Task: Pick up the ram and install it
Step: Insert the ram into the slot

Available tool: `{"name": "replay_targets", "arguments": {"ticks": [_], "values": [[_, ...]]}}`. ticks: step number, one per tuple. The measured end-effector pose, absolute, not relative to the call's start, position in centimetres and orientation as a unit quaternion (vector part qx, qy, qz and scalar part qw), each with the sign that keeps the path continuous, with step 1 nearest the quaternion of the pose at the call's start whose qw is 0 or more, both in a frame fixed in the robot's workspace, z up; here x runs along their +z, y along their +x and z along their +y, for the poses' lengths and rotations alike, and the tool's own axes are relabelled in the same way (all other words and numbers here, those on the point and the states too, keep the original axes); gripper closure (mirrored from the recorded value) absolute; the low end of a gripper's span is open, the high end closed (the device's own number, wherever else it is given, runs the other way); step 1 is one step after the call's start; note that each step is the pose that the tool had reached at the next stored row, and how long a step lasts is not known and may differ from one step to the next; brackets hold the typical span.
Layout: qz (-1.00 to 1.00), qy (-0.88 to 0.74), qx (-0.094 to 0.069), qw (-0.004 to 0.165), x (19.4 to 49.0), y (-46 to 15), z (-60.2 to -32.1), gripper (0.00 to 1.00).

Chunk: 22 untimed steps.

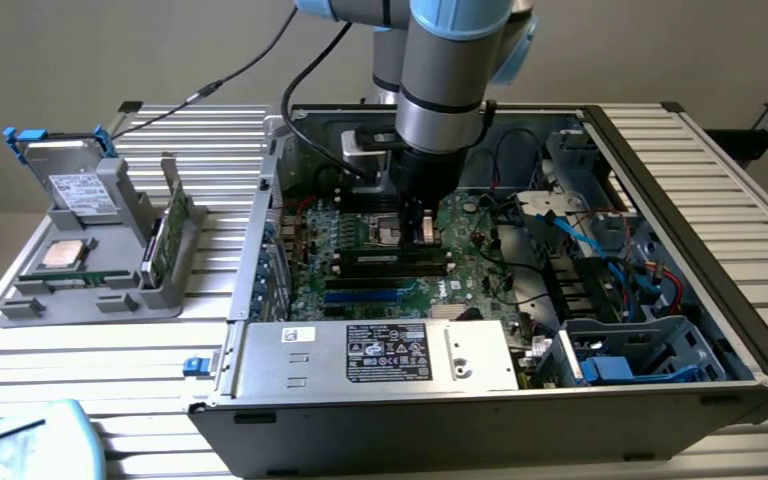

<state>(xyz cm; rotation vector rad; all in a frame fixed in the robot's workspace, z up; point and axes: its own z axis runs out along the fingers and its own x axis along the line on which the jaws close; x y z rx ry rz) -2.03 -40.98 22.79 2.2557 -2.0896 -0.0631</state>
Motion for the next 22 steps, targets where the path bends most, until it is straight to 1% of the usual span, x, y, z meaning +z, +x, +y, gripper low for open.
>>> {"name": "replay_targets", "arguments": {"ticks": [22], "values": [[-0.679,0.733,-0.019,0.034,22.14,-2.02,-40.97,0.86]]}}
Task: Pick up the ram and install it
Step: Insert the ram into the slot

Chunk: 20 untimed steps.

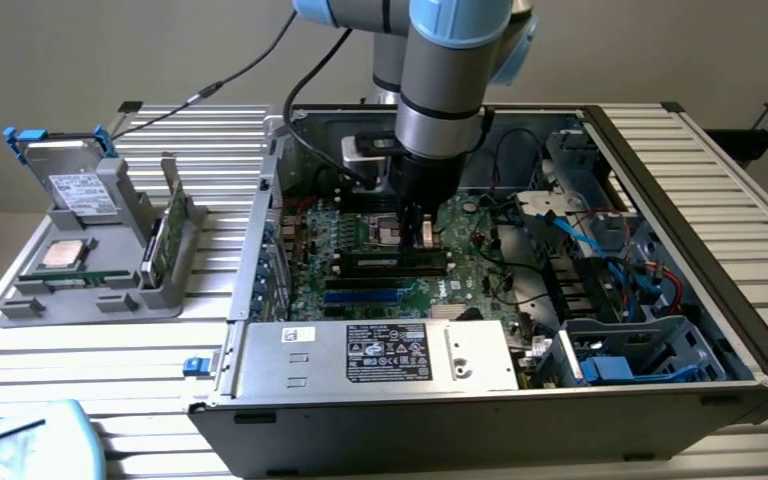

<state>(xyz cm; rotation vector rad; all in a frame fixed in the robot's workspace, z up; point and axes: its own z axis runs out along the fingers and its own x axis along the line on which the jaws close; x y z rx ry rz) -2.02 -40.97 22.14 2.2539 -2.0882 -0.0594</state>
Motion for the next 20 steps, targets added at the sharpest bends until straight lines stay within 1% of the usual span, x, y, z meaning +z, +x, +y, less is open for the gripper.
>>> {"name": "replay_targets", "arguments": {"ticks": [20], "values": [[-0.679,0.733,-0.018,0.035,21.93,-1.92,-40.91,0.86]]}}
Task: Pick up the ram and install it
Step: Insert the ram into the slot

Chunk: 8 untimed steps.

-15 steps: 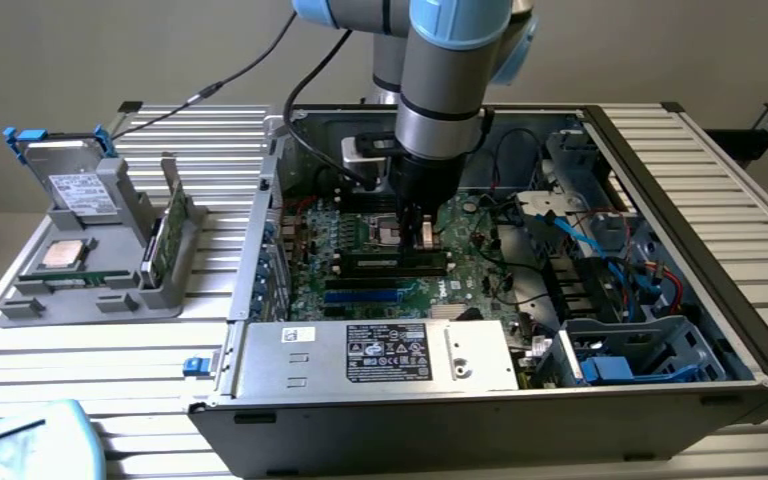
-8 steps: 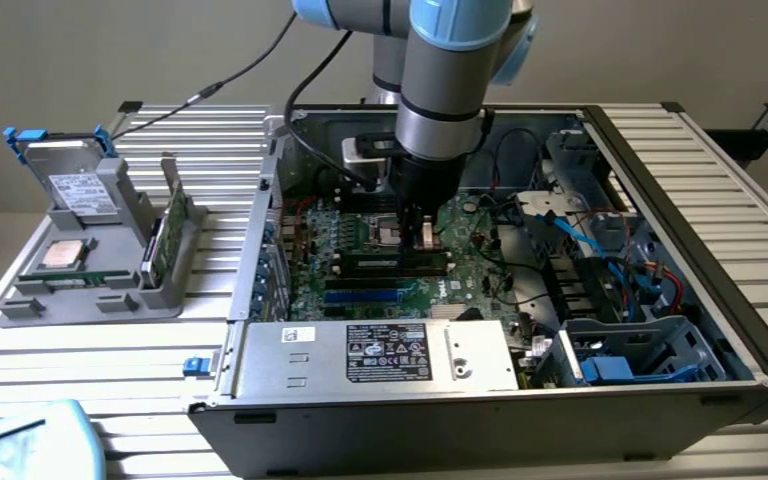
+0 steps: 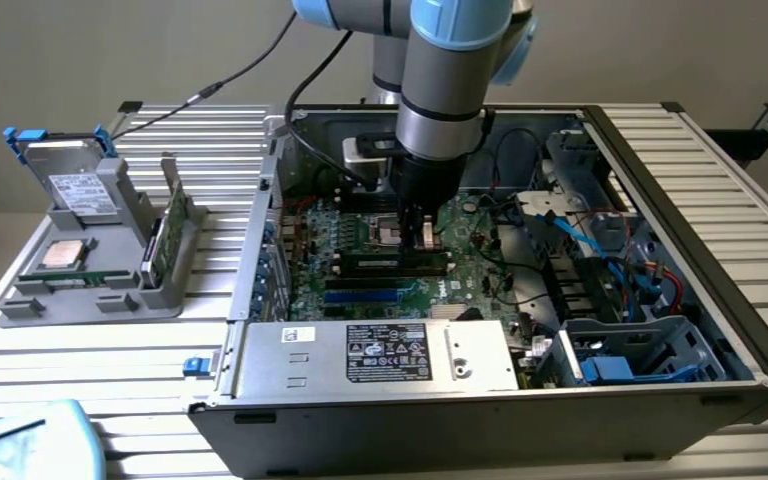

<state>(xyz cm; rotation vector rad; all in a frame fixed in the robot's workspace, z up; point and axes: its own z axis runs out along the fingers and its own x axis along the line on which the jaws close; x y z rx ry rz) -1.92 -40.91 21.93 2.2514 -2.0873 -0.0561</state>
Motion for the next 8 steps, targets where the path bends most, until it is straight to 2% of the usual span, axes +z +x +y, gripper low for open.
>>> {"name": "replay_targets", "arguments": {"ticks": [8], "values": [[-0.683,0.729,-0.018,0.035,21.83,-1.92,-40.87,0.86]]}}
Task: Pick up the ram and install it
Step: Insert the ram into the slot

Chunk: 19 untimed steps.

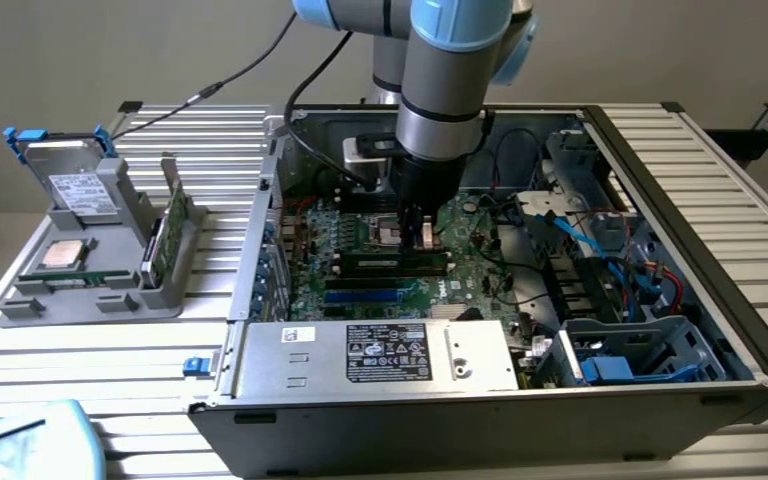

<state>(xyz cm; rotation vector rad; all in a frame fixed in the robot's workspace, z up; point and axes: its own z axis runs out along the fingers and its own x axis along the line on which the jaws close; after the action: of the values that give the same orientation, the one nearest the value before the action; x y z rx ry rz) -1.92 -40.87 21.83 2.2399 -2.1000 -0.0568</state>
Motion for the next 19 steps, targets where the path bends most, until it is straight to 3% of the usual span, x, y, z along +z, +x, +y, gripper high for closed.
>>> {"name": "replay_targets", "arguments": {"ticks": [13,15,16,17,19], "values": [[-0.684,0.729,-0.018,0.035,21.7,-1.92,-40.86,0.85],[-0.684,0.729,-0.018,0.035,21.7,-1.92,-40.86,0.72],[-0.684,0.729,-0.018,0.035,21.7,-1.92,-40.86,0.72],[-0.684,0.729,-0.018,0.035,21.7,-1.92,-40.86,0.6],[-0.683,0.729,-0.018,0.035,21.77,-1.92,-40.86,0.6]]}}
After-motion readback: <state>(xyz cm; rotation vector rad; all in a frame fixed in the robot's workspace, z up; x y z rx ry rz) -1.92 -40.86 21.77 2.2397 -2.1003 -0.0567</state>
